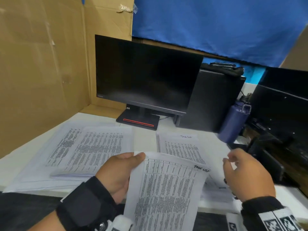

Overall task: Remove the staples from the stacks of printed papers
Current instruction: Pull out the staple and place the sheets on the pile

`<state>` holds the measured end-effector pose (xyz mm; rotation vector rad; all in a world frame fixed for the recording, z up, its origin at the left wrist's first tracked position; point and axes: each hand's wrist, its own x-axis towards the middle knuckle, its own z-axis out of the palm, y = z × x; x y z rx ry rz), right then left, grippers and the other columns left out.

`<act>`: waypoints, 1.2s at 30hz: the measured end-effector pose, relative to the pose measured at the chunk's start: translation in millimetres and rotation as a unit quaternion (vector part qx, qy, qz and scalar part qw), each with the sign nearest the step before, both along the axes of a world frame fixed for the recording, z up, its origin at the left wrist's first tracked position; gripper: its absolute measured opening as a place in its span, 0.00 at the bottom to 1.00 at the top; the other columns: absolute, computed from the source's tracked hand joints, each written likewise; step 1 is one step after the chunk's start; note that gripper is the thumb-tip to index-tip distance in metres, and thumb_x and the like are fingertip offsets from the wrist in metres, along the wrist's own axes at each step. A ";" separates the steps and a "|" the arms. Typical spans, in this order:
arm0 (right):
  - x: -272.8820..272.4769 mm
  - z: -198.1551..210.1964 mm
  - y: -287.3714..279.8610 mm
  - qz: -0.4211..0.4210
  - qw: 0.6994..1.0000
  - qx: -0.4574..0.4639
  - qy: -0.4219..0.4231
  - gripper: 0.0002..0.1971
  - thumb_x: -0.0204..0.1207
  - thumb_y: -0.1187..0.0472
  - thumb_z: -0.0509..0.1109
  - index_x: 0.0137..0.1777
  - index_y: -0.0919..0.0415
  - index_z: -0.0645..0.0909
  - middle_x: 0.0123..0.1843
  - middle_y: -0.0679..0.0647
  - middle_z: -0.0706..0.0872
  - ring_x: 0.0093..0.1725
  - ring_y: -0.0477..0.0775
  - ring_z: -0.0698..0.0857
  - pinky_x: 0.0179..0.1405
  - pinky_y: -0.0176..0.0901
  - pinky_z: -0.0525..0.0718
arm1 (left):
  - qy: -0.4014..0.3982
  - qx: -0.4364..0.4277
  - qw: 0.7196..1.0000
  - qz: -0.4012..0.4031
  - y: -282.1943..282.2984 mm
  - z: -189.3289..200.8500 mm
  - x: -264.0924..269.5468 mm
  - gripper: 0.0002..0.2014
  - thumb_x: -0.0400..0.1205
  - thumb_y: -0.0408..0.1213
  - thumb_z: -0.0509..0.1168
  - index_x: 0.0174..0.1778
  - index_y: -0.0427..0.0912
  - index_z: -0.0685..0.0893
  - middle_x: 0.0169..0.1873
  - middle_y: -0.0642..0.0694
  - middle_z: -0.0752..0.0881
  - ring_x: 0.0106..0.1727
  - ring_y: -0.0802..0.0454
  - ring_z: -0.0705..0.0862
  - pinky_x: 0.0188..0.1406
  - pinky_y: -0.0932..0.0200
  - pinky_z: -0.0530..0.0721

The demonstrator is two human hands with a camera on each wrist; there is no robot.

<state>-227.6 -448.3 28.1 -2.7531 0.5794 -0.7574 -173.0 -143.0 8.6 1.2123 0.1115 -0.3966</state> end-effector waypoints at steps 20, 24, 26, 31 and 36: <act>-7.5 9.7 135.7 0.324 0.935 -0.086 -0.116 0.03 0.76 0.53 0.66 0.42 0.47 0.76 0.33 0.41 0.76 0.30 0.45 0.75 0.25 0.42 0.76 | -0.083 -0.027 0.995 -0.057 -12.2 7.5 -20.6 0.09 0.83 0.33 0.72 0.47 0.30 0.92 0.46 0.22 0.90 0.41 0.39 0.89 0.43 0.50 0.91; -5.7 8.7 146.0 0.267 0.956 -0.083 -0.091 0.07 0.75 0.52 0.63 0.36 0.48 0.72 0.28 0.44 0.74 0.26 0.50 0.74 0.27 0.42 0.67 | -0.090 -0.015 0.995 -0.044 -12.5 6.4 -18.1 0.07 0.81 0.36 0.75 0.47 0.35 0.91 0.37 0.37 0.91 0.35 0.46 0.89 0.41 0.53 0.87; -10.1 3.4 152.5 0.238 0.967 -0.029 -0.082 0.09 0.77 0.51 0.61 0.36 0.49 0.72 0.28 0.45 0.76 0.27 0.50 0.77 0.27 0.44 0.72 | -0.106 -0.004 0.994 -0.036 -12.7 6.5 -17.7 0.05 0.79 0.37 0.77 0.45 0.38 0.92 0.33 0.44 0.91 0.34 0.50 0.88 0.43 0.55 0.85; -4.4 2.3 150.7 0.205 0.925 0.315 -0.051 0.08 0.76 0.61 0.68 0.35 0.55 0.81 0.30 0.53 0.88 0.31 0.46 0.84 0.37 0.44 0.83 | -0.145 0.043 0.986 -0.065 -14.8 11.5 -26.2 0.23 0.85 0.33 0.71 0.20 0.48 0.89 0.22 0.51 0.86 0.23 0.58 0.82 0.27 0.67 0.80; -7.3 1.5 148.3 0.307 0.941 0.053 -0.129 0.05 0.77 0.56 0.66 0.42 0.47 0.72 0.34 0.46 0.79 0.30 0.48 0.79 0.28 0.44 0.79 | -0.133 0.006 0.991 -0.024 -10.6 14.1 -23.2 0.09 0.82 0.38 0.75 0.48 0.35 0.92 0.42 0.31 0.93 0.42 0.41 0.90 0.52 0.45 0.87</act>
